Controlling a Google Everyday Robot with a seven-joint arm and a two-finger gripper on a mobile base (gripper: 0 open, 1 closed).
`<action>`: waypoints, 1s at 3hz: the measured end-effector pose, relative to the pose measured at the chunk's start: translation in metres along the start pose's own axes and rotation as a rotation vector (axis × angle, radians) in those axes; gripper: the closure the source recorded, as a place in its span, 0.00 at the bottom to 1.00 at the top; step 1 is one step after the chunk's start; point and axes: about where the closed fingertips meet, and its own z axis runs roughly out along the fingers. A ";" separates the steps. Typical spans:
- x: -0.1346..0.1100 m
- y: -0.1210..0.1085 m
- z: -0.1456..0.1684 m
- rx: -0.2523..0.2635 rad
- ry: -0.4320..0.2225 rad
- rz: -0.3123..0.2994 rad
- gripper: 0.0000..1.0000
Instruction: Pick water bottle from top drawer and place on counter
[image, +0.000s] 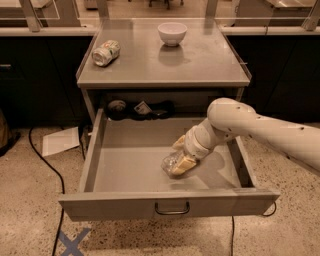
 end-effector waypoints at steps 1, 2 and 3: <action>0.000 0.000 0.000 0.000 0.000 0.000 0.65; 0.000 0.000 0.000 0.000 0.000 0.000 0.88; -0.005 -0.003 -0.018 0.000 -0.096 0.016 1.00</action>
Offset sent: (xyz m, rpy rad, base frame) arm 0.0000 0.0000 0.0000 0.0000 0.0001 0.0000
